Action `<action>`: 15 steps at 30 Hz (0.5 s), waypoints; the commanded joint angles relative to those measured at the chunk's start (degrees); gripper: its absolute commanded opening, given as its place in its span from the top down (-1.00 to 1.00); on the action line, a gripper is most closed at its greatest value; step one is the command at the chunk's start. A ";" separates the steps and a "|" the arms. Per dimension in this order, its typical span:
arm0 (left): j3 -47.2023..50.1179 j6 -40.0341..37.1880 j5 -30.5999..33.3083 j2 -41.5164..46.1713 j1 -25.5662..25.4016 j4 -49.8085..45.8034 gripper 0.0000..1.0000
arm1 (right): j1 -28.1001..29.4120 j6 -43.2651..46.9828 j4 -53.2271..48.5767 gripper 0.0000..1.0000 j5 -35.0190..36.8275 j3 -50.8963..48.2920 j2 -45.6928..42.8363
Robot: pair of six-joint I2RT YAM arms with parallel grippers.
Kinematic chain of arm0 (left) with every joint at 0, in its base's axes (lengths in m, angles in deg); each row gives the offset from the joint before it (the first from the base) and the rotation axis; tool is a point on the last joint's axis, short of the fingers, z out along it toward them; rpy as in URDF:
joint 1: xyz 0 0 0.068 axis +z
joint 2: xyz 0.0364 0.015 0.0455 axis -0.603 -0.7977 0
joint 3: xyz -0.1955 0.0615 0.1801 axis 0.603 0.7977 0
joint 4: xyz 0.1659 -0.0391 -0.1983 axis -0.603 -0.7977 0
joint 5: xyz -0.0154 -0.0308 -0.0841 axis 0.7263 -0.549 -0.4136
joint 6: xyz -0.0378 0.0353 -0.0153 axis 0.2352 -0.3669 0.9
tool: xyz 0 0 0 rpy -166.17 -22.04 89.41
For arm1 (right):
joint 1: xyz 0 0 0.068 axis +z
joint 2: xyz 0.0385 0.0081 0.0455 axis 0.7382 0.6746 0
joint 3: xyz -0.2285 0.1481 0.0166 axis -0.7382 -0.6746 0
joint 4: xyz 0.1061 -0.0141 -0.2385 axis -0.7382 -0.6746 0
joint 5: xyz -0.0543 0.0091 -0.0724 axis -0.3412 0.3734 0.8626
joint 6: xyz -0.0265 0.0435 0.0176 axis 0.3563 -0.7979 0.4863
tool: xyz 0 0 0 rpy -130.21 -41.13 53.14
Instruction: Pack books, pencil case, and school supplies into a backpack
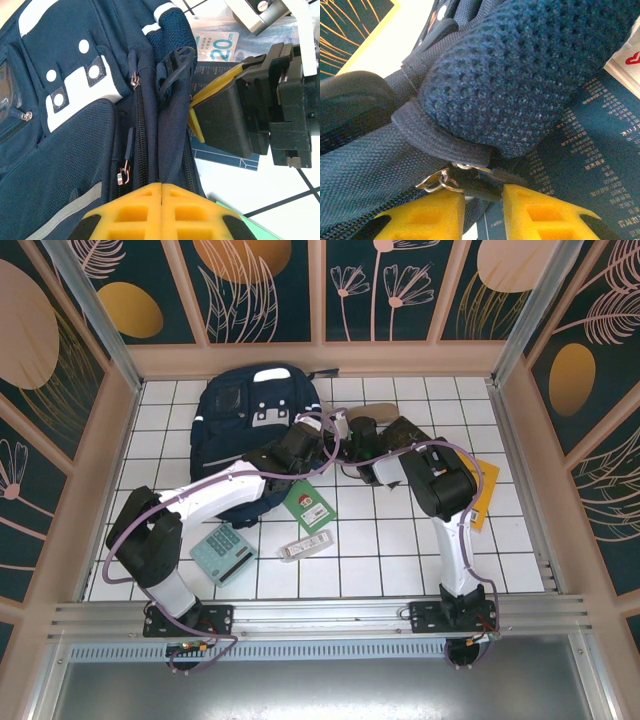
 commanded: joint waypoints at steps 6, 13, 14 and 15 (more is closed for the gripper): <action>-3.06 0.89 1.01 1.59 -0.07 1.77 1.00 | 0.36 1.81 1.50 1.00 0.68 -0.18 -0.39; -2.34 1.92 0.87 1.18 0.67 2.43 1.00 | 0.45 2.48 2.65 1.00 0.90 -4.21 -4.55; -2.35 2.16 0.69 1.01 0.87 2.59 1.00 | 0.54 2.66 2.57 1.00 0.94 -4.62 -5.15; -2.44 2.44 0.67 0.78 1.13 2.81 1.00 | 0.54 2.83 2.53 1.00 0.94 -4.97 -5.73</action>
